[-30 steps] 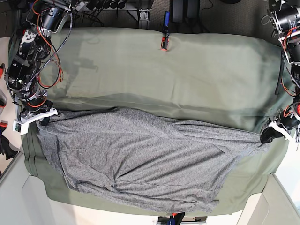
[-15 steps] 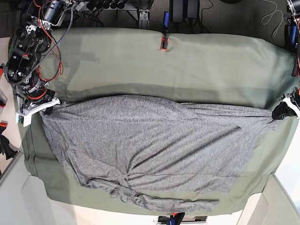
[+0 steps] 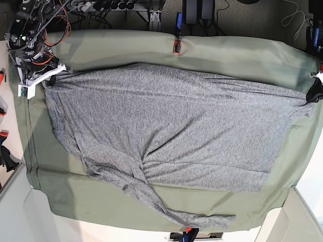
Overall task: Fold the T-shirt properly
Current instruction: 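Pull the shirt with both grippers to spread it flat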
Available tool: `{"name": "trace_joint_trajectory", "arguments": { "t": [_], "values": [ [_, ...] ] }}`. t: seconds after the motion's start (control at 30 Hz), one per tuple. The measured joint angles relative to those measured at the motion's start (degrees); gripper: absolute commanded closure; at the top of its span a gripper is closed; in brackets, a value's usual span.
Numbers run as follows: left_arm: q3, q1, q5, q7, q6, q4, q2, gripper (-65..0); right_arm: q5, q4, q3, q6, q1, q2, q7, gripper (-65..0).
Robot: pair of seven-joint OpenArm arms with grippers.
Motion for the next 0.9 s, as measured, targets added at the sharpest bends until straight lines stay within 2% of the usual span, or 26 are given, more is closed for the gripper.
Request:
{"name": "trace_joint_trajectory", "arguments": {
  "t": [0.23, 0.37, 0.53, 0.57, 0.67, 0.73, 0.83, 0.9],
  "values": [
    [0.11, -0.02, 3.48, -0.94, -0.07, 0.00, 4.37, 0.0, 0.59, -0.02, 2.54, 0.46, -0.46, 0.96, 1.75, 0.0],
    [0.33, 0.00, 7.15, -4.83, -0.07, -0.02, 6.69, 0.0, 0.48, -1.81, 2.54, 0.50, -0.46, 0.96, 4.37, 0.0],
    [6.58, -0.15, 13.44, -9.51, 0.11, -0.39, 6.75, -0.7, 1.07, -6.36, 2.71, 2.10, -0.33, 1.14, 6.88, 0.0],
    [7.85, -0.15, 14.21, -9.53, 0.22, -0.44, 6.78, -4.2, 1.33, -6.91, 2.78, 2.14, -0.33, 1.14, 6.93, 0.0],
    [10.01, -0.02, 14.29, -9.51, 0.26, -0.48, 6.78, -14.8, 1.88, -7.21, 2.80, 2.01, -0.33, 1.14, 6.56, -18.5],
    [10.08, -0.02, 14.29, -9.51, 0.39, -0.48, 6.75, -18.3, 1.88, -7.21, 2.95, 1.66, -0.33, 1.29, 6.38, -27.2],
    [8.48, -0.02, 13.27, -9.16, 1.05, -0.48, 6.64, -18.3, 1.81, -6.86, 3.52, 1.66, -0.35, 1.44, 4.37, -29.3],
    [5.16, -0.02, 9.75, -9.01, 1.03, -0.31, 6.62, -18.3, 2.89, -5.16, 4.28, 1.64, -0.44, 1.40, 3.76, -29.3]
  ]
}}
